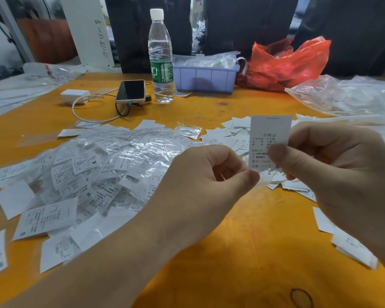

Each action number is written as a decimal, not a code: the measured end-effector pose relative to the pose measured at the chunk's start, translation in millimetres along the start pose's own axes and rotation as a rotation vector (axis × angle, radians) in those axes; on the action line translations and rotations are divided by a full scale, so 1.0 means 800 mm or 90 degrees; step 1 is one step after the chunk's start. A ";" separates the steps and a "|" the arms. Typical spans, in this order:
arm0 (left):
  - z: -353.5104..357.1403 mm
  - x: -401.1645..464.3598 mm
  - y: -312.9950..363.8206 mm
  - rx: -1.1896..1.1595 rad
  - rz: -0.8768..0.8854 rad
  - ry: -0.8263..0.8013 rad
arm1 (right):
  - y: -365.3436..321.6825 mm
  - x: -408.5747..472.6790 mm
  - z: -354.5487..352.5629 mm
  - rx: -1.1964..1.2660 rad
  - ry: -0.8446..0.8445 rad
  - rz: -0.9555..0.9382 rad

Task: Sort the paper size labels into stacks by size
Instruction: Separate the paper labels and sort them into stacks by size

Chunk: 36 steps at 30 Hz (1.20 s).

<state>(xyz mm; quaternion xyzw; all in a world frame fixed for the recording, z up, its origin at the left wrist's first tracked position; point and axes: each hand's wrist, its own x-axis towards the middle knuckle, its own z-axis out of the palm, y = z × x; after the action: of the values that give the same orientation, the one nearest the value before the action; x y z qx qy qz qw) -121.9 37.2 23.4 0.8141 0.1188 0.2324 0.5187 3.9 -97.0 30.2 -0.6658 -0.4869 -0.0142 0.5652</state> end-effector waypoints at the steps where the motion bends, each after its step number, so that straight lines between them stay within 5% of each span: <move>1: 0.000 -0.001 0.000 0.006 0.002 0.001 | -0.001 -0.001 0.001 -0.002 0.001 -0.003; 22: 0.003 0.001 -0.002 0.064 0.014 0.060 | 0.001 0.003 -0.003 -0.029 -0.036 0.019; 36: 0.003 0.001 -0.002 0.020 0.042 -0.003 | 0.011 0.011 -0.006 0.196 -0.121 0.200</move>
<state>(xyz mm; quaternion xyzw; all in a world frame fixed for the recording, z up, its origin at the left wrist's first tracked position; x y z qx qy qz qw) -120.0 36.1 21.0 0.8262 0.0941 0.2454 0.4982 17.2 -94.1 30.6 -0.6378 -0.4249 0.2108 0.6068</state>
